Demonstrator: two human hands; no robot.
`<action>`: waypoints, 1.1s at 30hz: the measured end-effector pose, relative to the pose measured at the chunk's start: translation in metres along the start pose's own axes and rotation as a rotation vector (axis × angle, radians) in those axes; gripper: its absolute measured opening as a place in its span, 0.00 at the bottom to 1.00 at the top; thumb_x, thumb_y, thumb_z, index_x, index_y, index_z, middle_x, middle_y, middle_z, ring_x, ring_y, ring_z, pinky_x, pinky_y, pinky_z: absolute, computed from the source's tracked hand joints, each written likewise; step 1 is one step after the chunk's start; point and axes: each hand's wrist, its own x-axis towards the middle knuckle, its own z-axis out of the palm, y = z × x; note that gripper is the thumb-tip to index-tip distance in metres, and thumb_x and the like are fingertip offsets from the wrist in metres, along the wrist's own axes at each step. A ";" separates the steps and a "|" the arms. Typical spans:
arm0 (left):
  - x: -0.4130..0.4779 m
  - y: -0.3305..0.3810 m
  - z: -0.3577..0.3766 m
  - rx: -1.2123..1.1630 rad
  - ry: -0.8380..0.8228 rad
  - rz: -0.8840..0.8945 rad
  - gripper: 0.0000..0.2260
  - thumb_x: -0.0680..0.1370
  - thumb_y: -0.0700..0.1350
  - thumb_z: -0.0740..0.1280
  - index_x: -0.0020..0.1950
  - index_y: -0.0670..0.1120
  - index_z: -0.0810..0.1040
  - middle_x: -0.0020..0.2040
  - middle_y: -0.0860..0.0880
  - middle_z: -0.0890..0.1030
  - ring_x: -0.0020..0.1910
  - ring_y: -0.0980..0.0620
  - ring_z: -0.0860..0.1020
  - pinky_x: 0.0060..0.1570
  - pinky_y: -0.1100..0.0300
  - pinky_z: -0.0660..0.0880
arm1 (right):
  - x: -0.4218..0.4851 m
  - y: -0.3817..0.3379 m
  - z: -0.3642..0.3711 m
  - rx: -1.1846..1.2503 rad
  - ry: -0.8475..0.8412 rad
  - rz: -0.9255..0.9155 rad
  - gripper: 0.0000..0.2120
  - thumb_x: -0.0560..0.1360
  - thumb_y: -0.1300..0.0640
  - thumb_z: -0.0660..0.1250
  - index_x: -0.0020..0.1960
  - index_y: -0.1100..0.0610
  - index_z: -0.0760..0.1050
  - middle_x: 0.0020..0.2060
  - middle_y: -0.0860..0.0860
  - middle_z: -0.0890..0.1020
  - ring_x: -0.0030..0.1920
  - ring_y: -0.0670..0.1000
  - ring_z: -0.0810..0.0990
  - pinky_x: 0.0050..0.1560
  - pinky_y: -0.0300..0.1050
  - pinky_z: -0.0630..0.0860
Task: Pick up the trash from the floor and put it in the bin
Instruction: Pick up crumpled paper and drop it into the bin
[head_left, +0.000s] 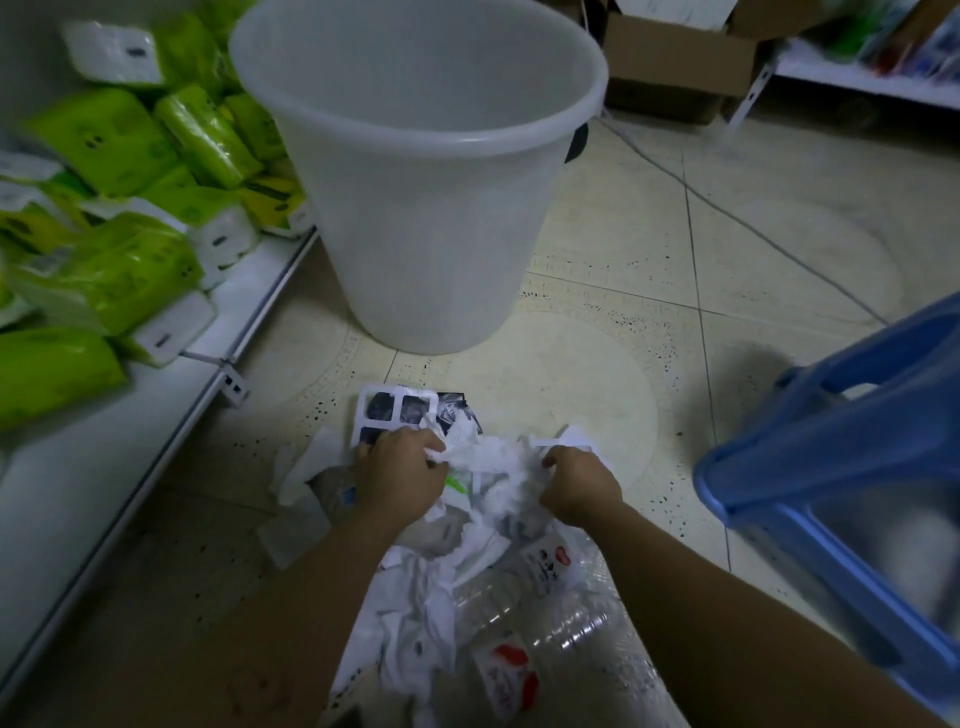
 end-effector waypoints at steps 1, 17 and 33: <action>0.000 0.002 -0.002 -0.029 0.024 -0.002 0.07 0.74 0.47 0.68 0.49 0.50 0.83 0.48 0.48 0.84 0.49 0.46 0.80 0.57 0.51 0.72 | 0.000 0.001 -0.004 -0.014 -0.020 0.000 0.21 0.68 0.57 0.72 0.61 0.52 0.77 0.55 0.54 0.80 0.55 0.55 0.79 0.57 0.47 0.78; 0.027 0.063 -0.127 -0.499 0.222 0.167 0.08 0.71 0.49 0.72 0.37 0.46 0.77 0.31 0.47 0.80 0.30 0.53 0.74 0.33 0.60 0.71 | -0.040 -0.070 -0.161 0.516 0.058 -0.329 0.09 0.73 0.65 0.63 0.43 0.59 0.82 0.32 0.57 0.83 0.22 0.49 0.77 0.25 0.39 0.75; 0.093 0.132 -0.308 -0.345 0.688 0.263 0.03 0.71 0.46 0.70 0.39 0.48 0.80 0.29 0.53 0.76 0.34 0.49 0.77 0.32 0.61 0.66 | -0.065 -0.157 -0.327 0.766 0.314 -0.548 0.07 0.76 0.59 0.65 0.54 0.56 0.76 0.48 0.56 0.81 0.43 0.52 0.82 0.33 0.40 0.78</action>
